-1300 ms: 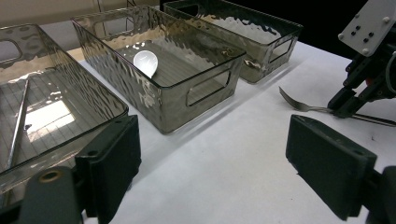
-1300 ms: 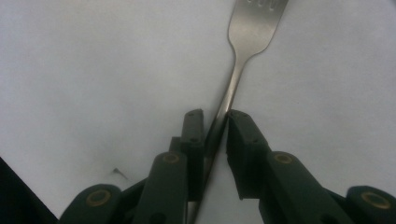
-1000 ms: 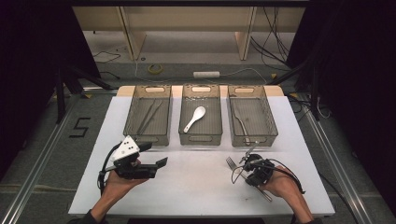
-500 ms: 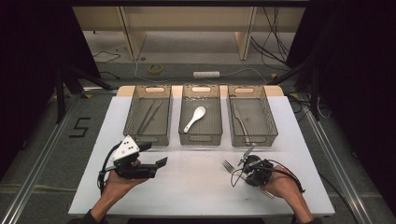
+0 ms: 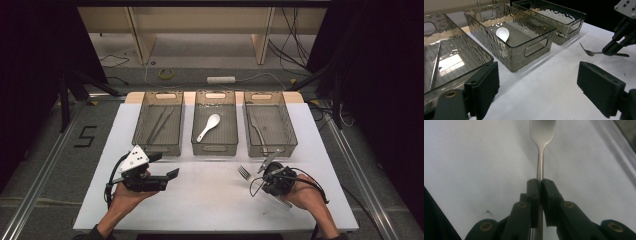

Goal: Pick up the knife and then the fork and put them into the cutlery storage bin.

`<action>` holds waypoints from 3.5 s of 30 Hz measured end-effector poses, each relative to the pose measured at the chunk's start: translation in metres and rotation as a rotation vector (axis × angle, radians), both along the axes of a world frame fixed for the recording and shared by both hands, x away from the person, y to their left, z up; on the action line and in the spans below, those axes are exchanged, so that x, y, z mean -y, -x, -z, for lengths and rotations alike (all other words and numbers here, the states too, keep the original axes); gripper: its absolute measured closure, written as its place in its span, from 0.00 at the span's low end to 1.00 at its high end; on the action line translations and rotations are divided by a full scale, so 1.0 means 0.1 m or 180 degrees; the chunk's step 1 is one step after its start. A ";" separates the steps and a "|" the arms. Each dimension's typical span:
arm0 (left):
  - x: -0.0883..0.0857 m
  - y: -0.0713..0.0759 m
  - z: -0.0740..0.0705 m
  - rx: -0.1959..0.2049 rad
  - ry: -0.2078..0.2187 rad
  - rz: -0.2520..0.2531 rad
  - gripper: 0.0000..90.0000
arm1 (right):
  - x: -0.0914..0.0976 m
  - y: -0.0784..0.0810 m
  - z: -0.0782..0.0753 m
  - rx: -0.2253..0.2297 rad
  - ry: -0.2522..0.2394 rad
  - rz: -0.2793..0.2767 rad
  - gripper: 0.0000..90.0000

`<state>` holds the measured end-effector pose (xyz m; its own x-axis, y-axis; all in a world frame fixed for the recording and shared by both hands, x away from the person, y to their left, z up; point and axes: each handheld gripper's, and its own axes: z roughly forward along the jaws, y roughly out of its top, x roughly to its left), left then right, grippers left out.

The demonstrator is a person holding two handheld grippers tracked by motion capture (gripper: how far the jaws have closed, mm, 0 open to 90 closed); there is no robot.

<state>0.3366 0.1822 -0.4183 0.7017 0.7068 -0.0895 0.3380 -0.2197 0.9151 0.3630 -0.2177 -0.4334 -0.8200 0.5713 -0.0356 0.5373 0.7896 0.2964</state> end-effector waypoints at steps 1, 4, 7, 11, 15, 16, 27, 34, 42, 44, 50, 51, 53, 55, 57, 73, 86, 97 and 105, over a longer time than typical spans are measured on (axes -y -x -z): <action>0.00 0.00 0.00 0.0001 0.0000 0.0001 0.19 | 0.02 -0.01 -0.01 -0.0002 -0.0056 0.0018 0.95; 0.00 0.00 0.00 -0.0001 0.0008 -0.0002 0.19 | 0.07 -0.04 -0.04 0.0018 -0.0161 0.0043 0.95; 0.00 0.00 0.00 0.0001 -0.0001 -0.0003 0.19 | 0.11 -0.07 -0.08 0.0034 -0.0260 0.0084 0.95; 0.00 0.00 0.00 -0.0004 0.0001 -0.0006 0.19 | 0.16 -0.10 -0.15 0.0083 -0.0420 0.0094 0.95; 0.00 0.00 0.00 -0.0002 0.0001 -0.0011 0.19 | 0.23 -0.18 -0.21 0.0076 -0.0661 0.0157 0.95; 0.00 0.00 0.00 0.0000 -0.0001 -0.0014 0.19 | 0.25 -0.21 -0.22 0.0092 -0.0705 0.0172 0.95; 0.00 -0.02 0.01 -0.0002 0.0002 -0.0025 0.19 | 0.42 -0.45 -0.45 0.0287 -0.1075 0.0435 0.95; 0.00 -0.03 0.01 -0.0008 0.0020 -0.0032 0.19 | 0.42 -0.62 -0.60 0.0430 -0.1186 0.0500 0.95; 0.01 -0.02 0.01 -0.0002 0.0018 -0.0024 0.19 | 0.37 -0.84 -0.77 0.0508 -0.1295 0.0559 0.95; 0.00 -0.02 0.01 0.0000 0.0021 -0.0025 0.19 | 0.35 -0.89 -0.81 0.0530 -0.1298 0.0579 0.95; 0.00 -0.02 0.01 0.0000 0.0022 -0.0022 0.19 | 0.32 -1.05 -0.91 0.0563 -0.1335 0.0657 0.95; 0.00 -0.02 0.01 0.0000 0.0017 -0.0020 0.19 | 0.32 -1.08 -0.92 0.0571 -0.1336 0.0669 0.95; 0.01 -0.02 0.01 -0.0001 0.0023 -0.0021 0.19 | 0.31 -1.12 -0.95 0.0575 -0.1342 0.0682 0.95; 0.01 -0.03 0.01 0.0000 0.0023 -0.0019 0.19 | 0.30 -1.16 -0.98 0.0594 -0.1345 0.0694 0.95; 0.00 -0.02 0.01 0.0003 0.0010 -0.0010 0.19 | 0.29 -1.20 -1.00 0.0603 -0.1348 0.0716 0.95; 0.01 -0.02 0.01 0.0007 0.0029 -0.0011 0.19 | 0.31 -1.53 -0.96 0.0695 -0.1363 0.1060 0.95; 0.01 -0.02 0.01 0.0007 0.0032 -0.0011 0.19 | 0.35 -1.62 -0.88 0.0741 -0.1361 0.1239 0.95; 0.01 -0.02 0.01 0.0008 0.0029 -0.0010 0.19 | 0.35 -1.69 -0.79 0.0762 -0.1333 0.1342 0.95; 0.01 -0.02 0.01 0.0008 0.0032 -0.0010 0.19 | 0.35 -1.71 -0.68 0.0790 -0.1304 0.1403 0.95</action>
